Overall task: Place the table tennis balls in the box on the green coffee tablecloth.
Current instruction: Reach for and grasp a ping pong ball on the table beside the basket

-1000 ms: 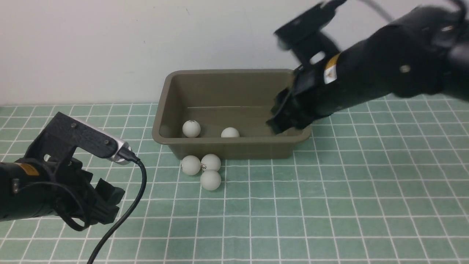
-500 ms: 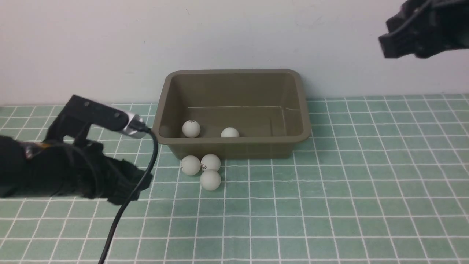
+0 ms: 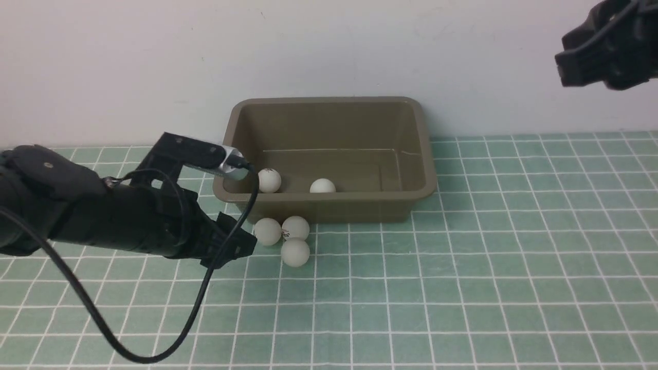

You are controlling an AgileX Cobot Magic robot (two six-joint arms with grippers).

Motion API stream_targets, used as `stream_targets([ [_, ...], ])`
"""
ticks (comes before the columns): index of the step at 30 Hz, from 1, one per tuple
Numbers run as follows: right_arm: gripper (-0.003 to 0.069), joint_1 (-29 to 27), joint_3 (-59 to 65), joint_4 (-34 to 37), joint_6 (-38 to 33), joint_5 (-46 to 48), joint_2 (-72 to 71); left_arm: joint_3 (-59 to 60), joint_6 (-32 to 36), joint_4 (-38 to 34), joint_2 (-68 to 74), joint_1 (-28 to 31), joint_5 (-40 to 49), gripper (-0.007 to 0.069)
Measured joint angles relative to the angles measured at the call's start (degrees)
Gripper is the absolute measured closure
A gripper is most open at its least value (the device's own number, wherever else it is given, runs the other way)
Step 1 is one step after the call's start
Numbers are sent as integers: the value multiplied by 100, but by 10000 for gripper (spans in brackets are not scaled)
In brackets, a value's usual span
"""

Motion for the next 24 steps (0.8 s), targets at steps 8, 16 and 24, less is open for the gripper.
stream_targets([
  [8, 398, 0, 0, 0, 0, 6, 0, 0, -344, -47, 26, -765, -824, 201],
  [16, 398, 0, 0, -5, 0, 22, 0, -28, -761, -89, 279, -901, -1177, 209],
  [24, 398, 0, 0, -22, -22, 23, 0, -275, -844, -148, 659, -907, -1355, 209],
])
